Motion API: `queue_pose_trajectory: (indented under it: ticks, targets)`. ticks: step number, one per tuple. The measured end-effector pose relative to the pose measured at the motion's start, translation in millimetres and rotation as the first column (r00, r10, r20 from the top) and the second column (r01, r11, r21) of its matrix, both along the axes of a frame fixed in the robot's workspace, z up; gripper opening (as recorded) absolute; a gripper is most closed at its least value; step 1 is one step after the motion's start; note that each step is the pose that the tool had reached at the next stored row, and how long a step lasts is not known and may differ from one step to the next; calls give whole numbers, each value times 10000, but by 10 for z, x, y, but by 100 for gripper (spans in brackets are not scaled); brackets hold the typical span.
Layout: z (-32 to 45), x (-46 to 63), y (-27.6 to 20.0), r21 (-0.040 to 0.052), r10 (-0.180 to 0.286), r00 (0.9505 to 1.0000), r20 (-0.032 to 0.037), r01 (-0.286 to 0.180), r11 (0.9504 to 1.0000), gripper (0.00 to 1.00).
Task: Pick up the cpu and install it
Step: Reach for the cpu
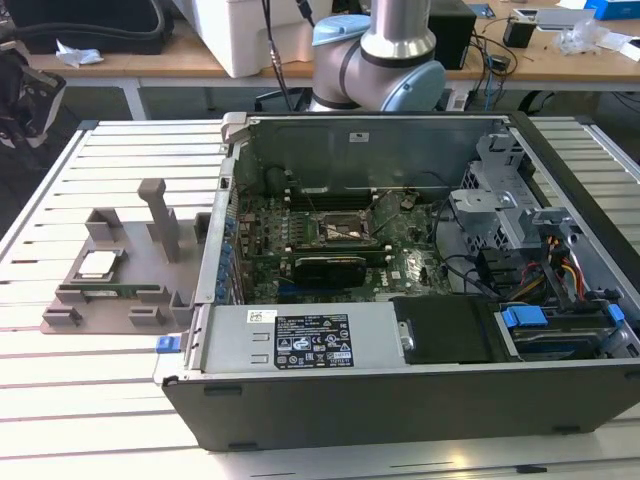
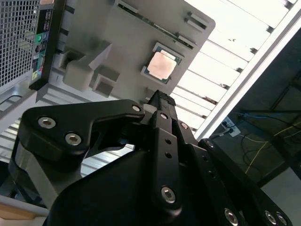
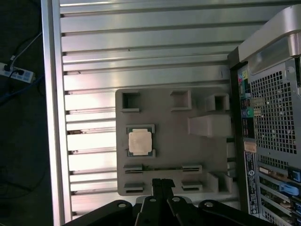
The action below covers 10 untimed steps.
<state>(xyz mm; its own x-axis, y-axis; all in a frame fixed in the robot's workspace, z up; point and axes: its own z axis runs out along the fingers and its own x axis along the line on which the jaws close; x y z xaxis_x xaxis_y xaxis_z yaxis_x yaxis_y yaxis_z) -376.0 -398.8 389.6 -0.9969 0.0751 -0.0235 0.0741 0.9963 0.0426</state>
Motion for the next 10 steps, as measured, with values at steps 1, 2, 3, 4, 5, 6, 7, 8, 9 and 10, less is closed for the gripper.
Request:
queue_pose_trajectory:
  ticks: [1,2,3,4,5,6,7,8,9,10]
  targets:
    - [-1,-48,0,0,-1,10000,0,1,10000,11]
    - [-1,-72,0,0,-1,10000,0,1,10000,11]
    - [-1,-89,0,-1,-1,10000,0,1,10000,11]
    - [-2,-128,0,0,-1,10000,0,1,10000,11]
    - [-2,-165,0,0,-1,10000,0,1,10000,11]
    - [-3,-192,0,0,-1,10000,0,1,10000,11]
    - [-3,-212,0,-1,0,10000,0,0,10000,11]
    - [-3,-243,0,-1,0,10000,0,0,10000,11]
    - [-4,-280,0,0,-1,10000,0,1,10000,11]
    - [-4,-308,0,0,0,10000,0,0,10000,11]
